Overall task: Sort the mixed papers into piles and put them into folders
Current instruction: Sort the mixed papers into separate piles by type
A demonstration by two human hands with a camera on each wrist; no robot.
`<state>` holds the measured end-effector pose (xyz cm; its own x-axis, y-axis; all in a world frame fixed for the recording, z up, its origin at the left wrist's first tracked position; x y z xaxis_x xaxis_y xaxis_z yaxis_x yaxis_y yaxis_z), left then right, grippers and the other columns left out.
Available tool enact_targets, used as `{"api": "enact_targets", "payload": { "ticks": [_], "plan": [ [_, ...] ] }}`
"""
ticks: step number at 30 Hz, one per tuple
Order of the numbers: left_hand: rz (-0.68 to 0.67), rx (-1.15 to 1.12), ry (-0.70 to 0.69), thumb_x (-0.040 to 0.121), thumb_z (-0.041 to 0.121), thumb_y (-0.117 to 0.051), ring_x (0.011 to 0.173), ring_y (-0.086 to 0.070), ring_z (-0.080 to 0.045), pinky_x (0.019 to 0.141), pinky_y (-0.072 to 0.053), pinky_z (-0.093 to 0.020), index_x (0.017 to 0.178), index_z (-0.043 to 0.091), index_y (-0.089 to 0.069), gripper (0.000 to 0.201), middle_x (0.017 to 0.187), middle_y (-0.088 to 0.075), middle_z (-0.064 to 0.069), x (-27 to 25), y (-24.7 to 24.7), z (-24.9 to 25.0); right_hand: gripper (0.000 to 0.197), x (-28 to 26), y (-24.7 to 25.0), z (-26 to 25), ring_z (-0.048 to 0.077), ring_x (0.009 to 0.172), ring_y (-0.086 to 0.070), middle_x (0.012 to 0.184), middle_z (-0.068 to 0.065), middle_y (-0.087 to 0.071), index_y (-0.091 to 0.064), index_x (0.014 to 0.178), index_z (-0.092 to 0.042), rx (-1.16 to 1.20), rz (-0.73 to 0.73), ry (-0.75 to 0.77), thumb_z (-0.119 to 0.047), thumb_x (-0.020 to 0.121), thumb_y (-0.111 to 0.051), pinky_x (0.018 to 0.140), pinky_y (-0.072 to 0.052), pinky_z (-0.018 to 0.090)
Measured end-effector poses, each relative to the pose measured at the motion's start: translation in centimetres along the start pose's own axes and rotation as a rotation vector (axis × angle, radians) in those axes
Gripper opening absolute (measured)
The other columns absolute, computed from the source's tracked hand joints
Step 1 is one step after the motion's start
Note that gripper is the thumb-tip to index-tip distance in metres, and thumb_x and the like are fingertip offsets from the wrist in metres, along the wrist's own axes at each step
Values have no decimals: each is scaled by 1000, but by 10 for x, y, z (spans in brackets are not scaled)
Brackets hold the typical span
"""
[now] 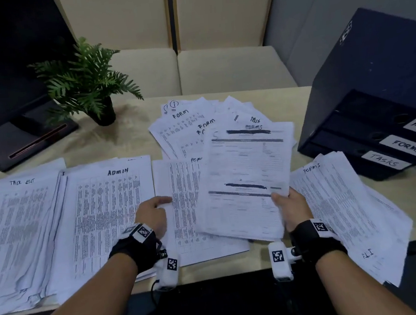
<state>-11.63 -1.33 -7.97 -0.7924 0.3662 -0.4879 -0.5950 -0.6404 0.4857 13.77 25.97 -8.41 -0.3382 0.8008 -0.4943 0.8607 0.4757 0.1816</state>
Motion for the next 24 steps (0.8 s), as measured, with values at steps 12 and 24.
{"api": "enact_targets", "payload": {
  "ticks": [12,24],
  "plan": [
    [-7,-49,-17,84,22,-69,52,-31,-16,48,-20,-24,58,13,-37,42,58,-35,-6,-2,-6,7,20,-11,-55,10,21,93,-69,92,-4,-74,-72,89,-21,-181,-225,24,-3,89,-64,94,-52,40],
    [5,2,-41,90,23,-59,93,-59,-28,72,-45,-32,113,25,-57,23,119,-59,-19,-3,-7,9,17,5,11,0,22,93,-67,98,-1,-73,-72,100,-18,-208,177,36,-15,87,-62,86,-52,30]
  ]
}}
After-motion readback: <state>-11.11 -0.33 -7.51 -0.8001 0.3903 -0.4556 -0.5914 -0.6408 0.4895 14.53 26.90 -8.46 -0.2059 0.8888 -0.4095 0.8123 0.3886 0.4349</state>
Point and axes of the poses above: each hand's wrist, its own x-axis towards the middle knuckle, its own y-axis out of the back of the hand, z = x × y, the point moved 9 cm from there along x, towards the middle knuckle
